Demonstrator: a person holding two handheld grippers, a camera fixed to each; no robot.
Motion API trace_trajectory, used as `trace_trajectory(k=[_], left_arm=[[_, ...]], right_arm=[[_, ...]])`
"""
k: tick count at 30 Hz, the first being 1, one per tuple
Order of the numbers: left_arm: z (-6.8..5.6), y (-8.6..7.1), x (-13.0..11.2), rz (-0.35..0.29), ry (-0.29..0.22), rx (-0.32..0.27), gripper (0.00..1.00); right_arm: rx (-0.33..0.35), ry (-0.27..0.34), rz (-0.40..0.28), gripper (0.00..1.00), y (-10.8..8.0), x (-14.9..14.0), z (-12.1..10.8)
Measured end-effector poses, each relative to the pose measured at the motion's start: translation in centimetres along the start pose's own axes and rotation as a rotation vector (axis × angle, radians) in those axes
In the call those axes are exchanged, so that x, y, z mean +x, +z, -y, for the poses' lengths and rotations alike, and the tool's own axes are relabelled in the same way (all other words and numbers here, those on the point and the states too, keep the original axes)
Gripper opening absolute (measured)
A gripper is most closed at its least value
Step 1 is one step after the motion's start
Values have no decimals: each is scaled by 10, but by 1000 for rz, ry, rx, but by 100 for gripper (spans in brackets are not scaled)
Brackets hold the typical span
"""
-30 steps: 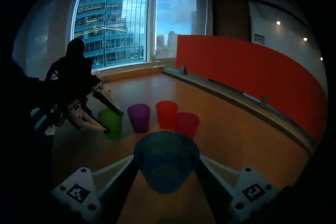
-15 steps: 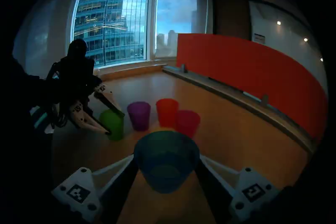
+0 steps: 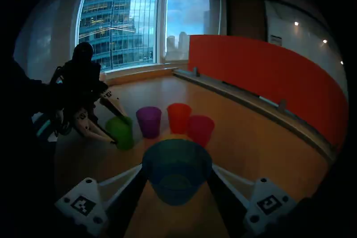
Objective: Pour water
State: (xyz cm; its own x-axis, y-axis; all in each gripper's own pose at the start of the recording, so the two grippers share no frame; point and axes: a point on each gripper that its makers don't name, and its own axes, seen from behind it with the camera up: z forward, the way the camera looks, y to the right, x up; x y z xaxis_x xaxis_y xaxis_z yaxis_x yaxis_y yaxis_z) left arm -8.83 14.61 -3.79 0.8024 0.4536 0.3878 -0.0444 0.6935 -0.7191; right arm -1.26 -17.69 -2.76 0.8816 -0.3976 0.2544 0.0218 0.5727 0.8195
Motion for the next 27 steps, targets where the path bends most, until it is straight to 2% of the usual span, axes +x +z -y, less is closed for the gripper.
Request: trace_trajectory(k=[14, 27], left_arm=[[6, -8, -16, 55, -14, 16, 99], [13, -23, -30, 80, -10, 52, 99]], right_arm=[[9, 21, 19, 89, 12, -18, 6], [17, 34, 52, 89, 27, -43, 13]])
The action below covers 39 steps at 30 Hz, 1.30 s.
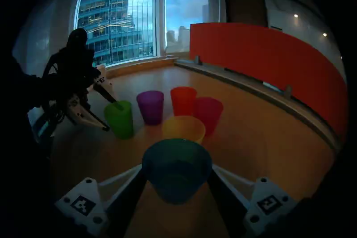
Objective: Pour water
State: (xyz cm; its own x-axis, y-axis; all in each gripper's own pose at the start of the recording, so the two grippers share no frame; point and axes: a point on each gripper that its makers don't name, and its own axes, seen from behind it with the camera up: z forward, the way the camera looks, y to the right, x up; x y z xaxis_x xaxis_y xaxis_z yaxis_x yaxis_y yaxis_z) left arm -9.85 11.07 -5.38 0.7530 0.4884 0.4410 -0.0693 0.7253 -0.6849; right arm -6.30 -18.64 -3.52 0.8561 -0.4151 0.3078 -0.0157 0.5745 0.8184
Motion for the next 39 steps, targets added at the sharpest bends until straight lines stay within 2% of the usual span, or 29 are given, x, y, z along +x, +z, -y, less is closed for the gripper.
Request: trace_trajectory(k=[14, 28, 36, 39], left_arm=[[4, -14, -9, 6, -3, 21, 99], [4, -18, -9, 4, 3, 23, 99], [3, -19, -10, 7, 3, 19, 99], [2, -19, -10, 6, 5, 19, 99]], right_arm=[[4, 9, 22, 89, 10, -15, 2], [-3, -2, 33, 89, 11, -23, 4], [-14, 3, 35, 91, 9, -24, 2], [-12, 7, 28, 95, 10, -22, 3]])
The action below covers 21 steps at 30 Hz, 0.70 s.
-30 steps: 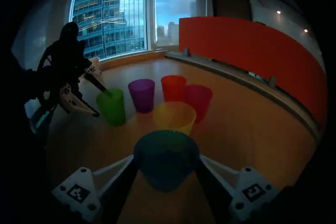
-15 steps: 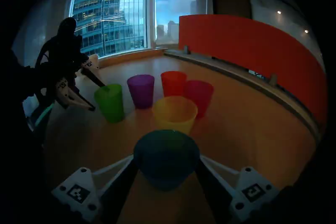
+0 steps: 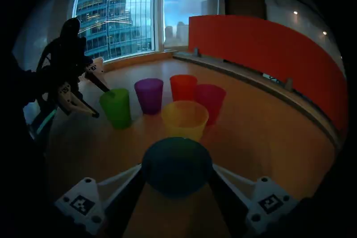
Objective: Pour water
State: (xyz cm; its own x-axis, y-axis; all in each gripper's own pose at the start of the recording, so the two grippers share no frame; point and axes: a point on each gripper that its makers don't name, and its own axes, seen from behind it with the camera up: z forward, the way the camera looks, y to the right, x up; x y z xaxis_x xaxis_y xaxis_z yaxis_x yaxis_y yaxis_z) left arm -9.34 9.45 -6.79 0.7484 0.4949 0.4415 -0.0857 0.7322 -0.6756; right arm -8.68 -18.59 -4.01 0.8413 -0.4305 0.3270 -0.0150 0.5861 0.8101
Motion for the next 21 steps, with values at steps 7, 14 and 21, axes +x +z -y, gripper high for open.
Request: trace_trajectory(k=[7, 14, 21], left_arm=[[0, -3, 0, -5, -1, 9, 99], [1, -9, 1, -22, -21, 23, 99], [3, -18, 2, -48, -52, 45, 99]], right_arm=[[-1, 9, 1, 100, -2, -1, 2], [-24, 9, 9, 100, -13, -9, 3], [-65, 27, 7, 100, -34, -19, -1]])
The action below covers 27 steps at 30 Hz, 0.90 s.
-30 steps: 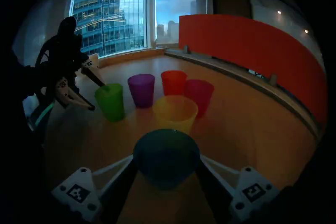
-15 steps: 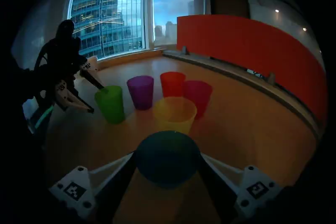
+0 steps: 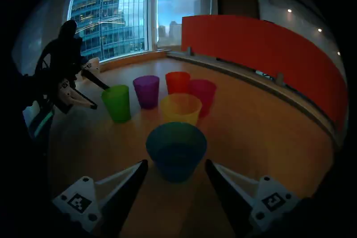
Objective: Pour water
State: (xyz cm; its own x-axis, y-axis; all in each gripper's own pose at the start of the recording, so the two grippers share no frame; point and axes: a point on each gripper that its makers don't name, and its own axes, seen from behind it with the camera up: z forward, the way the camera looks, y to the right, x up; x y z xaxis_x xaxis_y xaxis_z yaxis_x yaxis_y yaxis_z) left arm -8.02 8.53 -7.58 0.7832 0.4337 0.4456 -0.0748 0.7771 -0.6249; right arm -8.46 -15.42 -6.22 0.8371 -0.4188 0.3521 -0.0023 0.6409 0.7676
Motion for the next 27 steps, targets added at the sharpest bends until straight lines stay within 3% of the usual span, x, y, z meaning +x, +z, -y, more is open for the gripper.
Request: trace_trajectory(k=[14, 21, 27], left_arm=[[1, -17, 0, -45, -41, 57, 99], [11, -23, 3, -85, -88, 102, 99], [29, -33, 10, -134, -126, 163, 99]], right_arm=[[-92, 25, -21, 100, -46, -14, -8], [-142, 63, -52, 100, -59, -12, -12], [-190, 84, -89, 100, -72, -8, -16]])
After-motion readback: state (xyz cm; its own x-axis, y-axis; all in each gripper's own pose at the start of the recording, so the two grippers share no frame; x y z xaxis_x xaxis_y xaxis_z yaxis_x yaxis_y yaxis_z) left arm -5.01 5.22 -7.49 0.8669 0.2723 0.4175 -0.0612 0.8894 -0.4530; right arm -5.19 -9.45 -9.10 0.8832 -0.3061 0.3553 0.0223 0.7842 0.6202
